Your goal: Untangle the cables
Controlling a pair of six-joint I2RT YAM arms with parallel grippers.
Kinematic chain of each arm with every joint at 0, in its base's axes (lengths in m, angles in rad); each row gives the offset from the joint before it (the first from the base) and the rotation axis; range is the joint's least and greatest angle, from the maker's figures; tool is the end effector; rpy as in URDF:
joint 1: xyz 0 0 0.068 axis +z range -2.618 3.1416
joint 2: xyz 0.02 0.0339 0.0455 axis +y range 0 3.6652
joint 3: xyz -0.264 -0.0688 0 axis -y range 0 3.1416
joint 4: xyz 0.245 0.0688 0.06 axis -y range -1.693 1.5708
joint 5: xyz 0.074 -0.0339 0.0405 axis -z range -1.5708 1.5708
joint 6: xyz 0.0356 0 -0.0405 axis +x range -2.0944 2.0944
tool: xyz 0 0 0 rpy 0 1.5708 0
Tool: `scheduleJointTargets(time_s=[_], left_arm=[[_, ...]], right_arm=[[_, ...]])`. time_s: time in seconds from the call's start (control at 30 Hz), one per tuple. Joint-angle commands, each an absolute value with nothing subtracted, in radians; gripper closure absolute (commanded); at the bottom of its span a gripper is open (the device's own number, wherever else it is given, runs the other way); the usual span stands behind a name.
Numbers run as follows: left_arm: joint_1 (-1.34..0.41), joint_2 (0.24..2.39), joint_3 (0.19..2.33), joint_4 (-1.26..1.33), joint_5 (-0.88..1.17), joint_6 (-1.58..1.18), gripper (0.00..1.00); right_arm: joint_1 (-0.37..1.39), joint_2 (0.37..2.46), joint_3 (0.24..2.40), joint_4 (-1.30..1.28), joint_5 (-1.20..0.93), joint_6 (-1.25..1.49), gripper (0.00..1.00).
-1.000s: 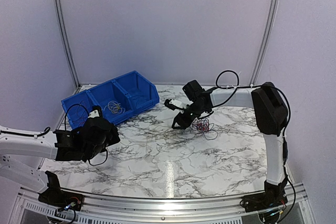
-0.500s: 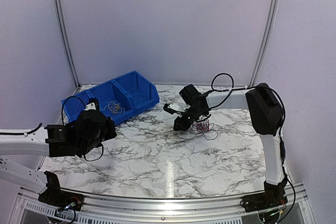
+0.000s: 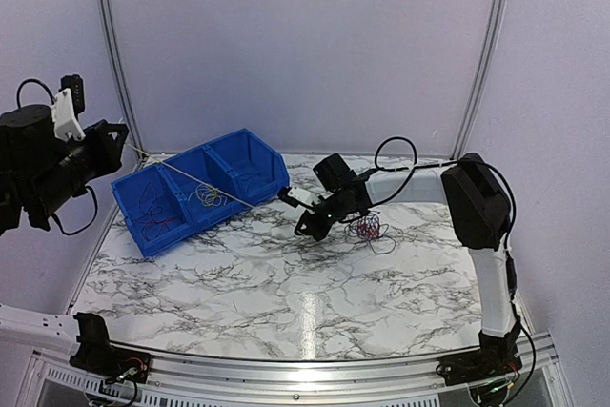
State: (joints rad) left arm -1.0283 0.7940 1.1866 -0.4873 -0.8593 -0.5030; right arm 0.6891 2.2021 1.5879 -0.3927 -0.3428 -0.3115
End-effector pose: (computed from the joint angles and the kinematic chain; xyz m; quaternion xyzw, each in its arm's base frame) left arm 0.0929 -0.1018 0.4417 -0.0960 0.7223 -0.2017 0.6545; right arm 0.3537 0.3069 0.1436 -0.4956 0.8077 0.2124 0.2385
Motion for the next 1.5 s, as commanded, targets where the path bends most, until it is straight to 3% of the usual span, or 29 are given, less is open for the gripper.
scheduleJointTargets(time_s=[0.0, 0.1, 0.23, 0.3, 0.7, 1.13, 1.3, 1.47], left_arm=[[-1.019, 0.776, 1.363, -0.441, -1.050, -0.337, 1.00], [-1.019, 0.813, 1.422, -0.438, -1.098, -0.283, 1.00], [-1.019, 0.851, 1.479, -0.402, -1.150, -0.188, 1.00], [-1.019, 0.861, 1.483, -0.393, -1.156, -0.169, 1.00], [-1.019, 0.932, 1.479, -0.276, -1.096, -0.053, 1.00], [-1.017, 1.077, 1.586, -0.038, -1.028, 0.195, 1.00], [-1.004, 1.176, 1.625, 0.129, -1.038, 0.372, 1.00], [-0.911, 1.324, 1.751, 0.073, -1.002, 0.379, 1.00]], right_arm=[[0.610, 2.272, 1.544, -0.518, -0.186, -0.310, 1.00], [0.598, 2.274, 1.545, -0.523, -0.193, -0.312, 1.00], [0.569, 2.251, 1.542, -0.525, -0.248, -0.318, 0.71], [0.550, 2.227, 1.533, -0.521, -0.321, -0.329, 0.65], [0.509, 2.107, 1.506, -0.532, -0.455, -0.369, 0.64], [0.508, 1.788, 1.516, -0.628, -0.555, -0.460, 0.58], [0.508, 1.610, 1.390, -0.576, -0.540, -0.515, 0.55], [0.502, 1.396, 1.162, -0.407, -0.494, -0.552, 0.47]])
